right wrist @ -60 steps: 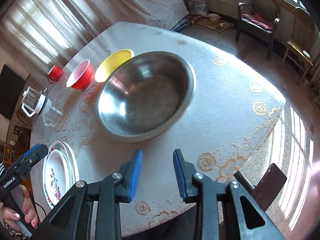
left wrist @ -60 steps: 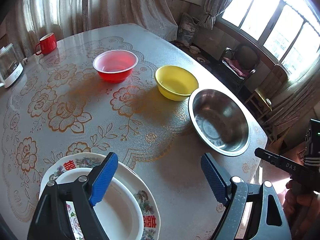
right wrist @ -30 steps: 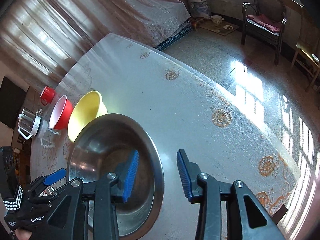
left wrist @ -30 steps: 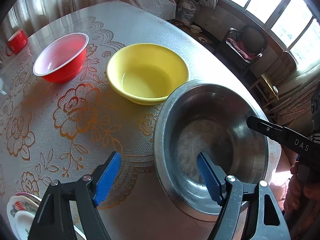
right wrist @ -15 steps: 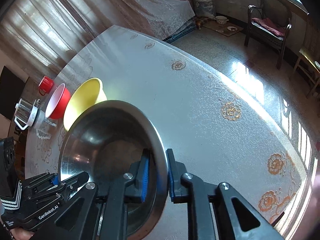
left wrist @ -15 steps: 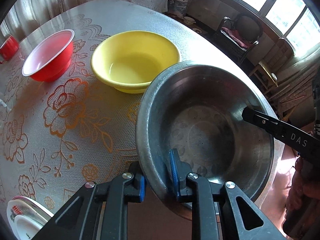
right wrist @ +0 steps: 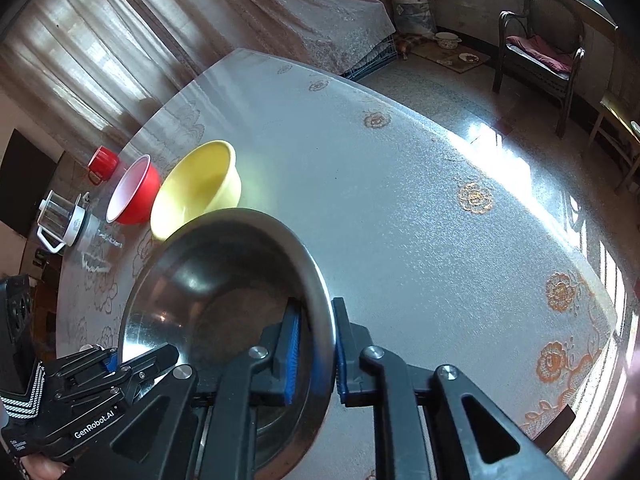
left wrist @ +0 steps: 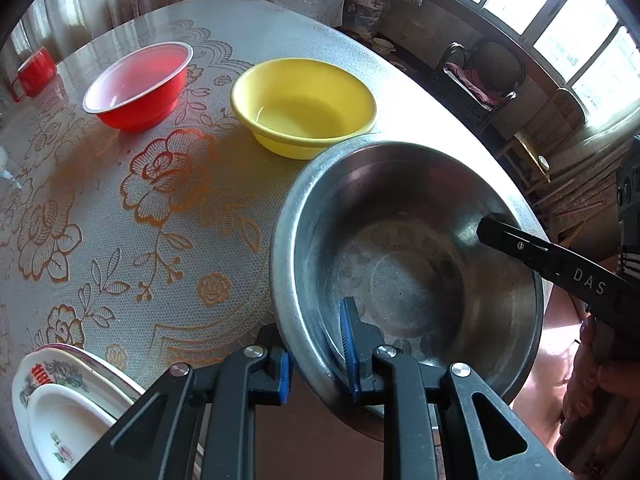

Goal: Organize plates and bowls
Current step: 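Slide the steel bowl toward the plate stack and open the left tool, then move the left tool to the rim of the yellow bowl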

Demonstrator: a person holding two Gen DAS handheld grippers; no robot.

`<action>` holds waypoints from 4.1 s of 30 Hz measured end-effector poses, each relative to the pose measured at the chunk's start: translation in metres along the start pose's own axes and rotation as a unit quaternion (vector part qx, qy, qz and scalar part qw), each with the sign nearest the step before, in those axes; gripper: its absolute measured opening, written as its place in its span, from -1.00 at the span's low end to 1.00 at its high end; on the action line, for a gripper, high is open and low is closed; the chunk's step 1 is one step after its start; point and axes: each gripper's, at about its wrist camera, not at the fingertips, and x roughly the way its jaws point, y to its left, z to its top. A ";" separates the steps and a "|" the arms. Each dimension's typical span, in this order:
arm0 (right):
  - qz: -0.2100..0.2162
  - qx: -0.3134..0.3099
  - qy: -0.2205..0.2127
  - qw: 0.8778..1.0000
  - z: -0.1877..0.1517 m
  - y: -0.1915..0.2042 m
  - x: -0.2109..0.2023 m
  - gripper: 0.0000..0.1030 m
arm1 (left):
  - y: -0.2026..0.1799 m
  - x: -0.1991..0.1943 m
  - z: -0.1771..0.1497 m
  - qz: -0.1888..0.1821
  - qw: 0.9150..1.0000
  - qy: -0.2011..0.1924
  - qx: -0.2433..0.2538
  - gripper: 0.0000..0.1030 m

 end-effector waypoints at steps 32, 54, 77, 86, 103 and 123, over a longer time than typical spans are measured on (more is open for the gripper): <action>0.011 -0.054 0.001 0.998 -0.025 0.047 0.017 -0.63 | 0.021 -0.019 -0.050 0.030 0.999 0.018 0.039 -0.30; 0.017 -0.034 -0.018 0.999 -0.013 0.036 -0.020 -0.39 | 0.009 -0.074 -0.016 0.074 0.995 -0.044 0.058 0.33; 0.016 -0.089 -0.001 0.996 0.089 0.037 0.016 -0.38 | 0.020 -0.033 0.072 0.137 0.990 -0.038 0.003 0.47; 0.027 -0.114 0.022 0.993 0.119 0.046 0.047 -0.38 | 0.040 -0.006 0.106 0.131 0.990 -0.009 -0.042 0.47; 0.058 -0.128 0.069 0.988 0.136 0.064 0.091 -0.37 | 0.040 0.028 0.136 0.125 0.991 0.019 -0.044 0.47; 0.061 -0.098 0.093 0.989 0.126 0.059 0.108 -0.40 | 0.041 0.054 0.146 0.127 0.991 0.032 -0.028 0.45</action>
